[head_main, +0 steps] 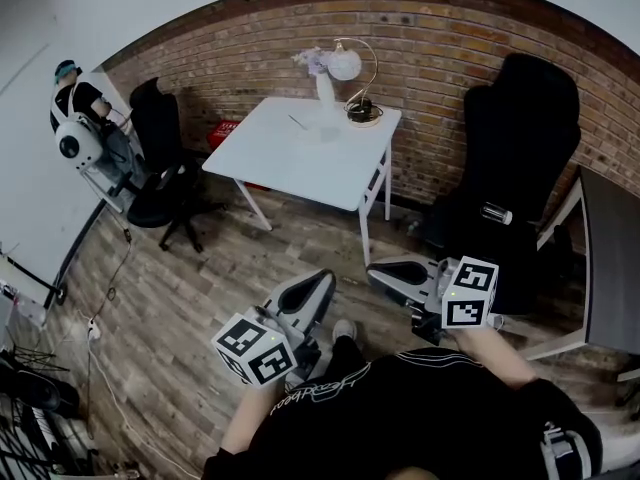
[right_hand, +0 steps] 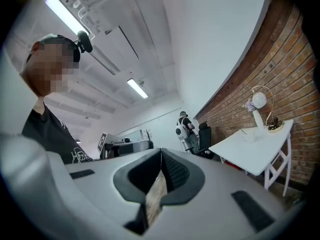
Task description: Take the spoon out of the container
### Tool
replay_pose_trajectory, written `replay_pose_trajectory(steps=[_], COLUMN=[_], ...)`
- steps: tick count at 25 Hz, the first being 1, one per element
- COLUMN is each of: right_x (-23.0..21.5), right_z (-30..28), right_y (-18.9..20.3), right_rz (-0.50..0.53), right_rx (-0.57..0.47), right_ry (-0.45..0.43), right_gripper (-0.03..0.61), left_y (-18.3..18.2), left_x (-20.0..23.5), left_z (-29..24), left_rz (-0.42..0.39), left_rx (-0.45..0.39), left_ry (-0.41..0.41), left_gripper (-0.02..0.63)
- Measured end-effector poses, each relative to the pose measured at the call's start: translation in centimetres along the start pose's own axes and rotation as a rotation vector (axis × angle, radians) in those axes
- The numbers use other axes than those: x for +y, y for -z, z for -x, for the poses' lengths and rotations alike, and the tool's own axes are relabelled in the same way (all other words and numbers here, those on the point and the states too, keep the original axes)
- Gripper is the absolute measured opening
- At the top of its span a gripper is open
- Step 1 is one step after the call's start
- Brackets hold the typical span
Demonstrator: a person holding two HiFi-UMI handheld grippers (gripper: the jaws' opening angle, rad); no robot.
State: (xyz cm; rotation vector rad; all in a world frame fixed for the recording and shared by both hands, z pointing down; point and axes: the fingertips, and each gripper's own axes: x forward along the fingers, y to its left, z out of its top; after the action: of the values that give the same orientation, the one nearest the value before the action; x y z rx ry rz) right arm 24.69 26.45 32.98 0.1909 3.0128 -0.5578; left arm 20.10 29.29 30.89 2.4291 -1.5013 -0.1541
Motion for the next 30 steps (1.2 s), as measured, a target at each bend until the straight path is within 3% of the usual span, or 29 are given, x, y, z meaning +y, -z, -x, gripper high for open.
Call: replay_pose_trajectory(steps=[10,24,30], right_x=[-8.0,-26.3,-31.2], right_z=[-7.0,-23.0,-26.2], right_y=[-0.6,-6.7,-8.6], right_rz=[-0.027,-0.063,-0.042], right_rx=[0.024,0.011,0.009], right_ry=[0.031,0.156,0.243], right_gripper=[-0.003,-0.003,-0.003], left_y=[-1.3,-9.7,-12.1], left_x=[10.2,34.1,40.9], left_z=[-2.4,-9.2,-11.4], left_rz=[0.019,0.083,0.081], left_rx=[0.003,0.033,0.018], left_ry=[0.015,0.095,0.135], left_gripper=[0.005,0.005,0.006])
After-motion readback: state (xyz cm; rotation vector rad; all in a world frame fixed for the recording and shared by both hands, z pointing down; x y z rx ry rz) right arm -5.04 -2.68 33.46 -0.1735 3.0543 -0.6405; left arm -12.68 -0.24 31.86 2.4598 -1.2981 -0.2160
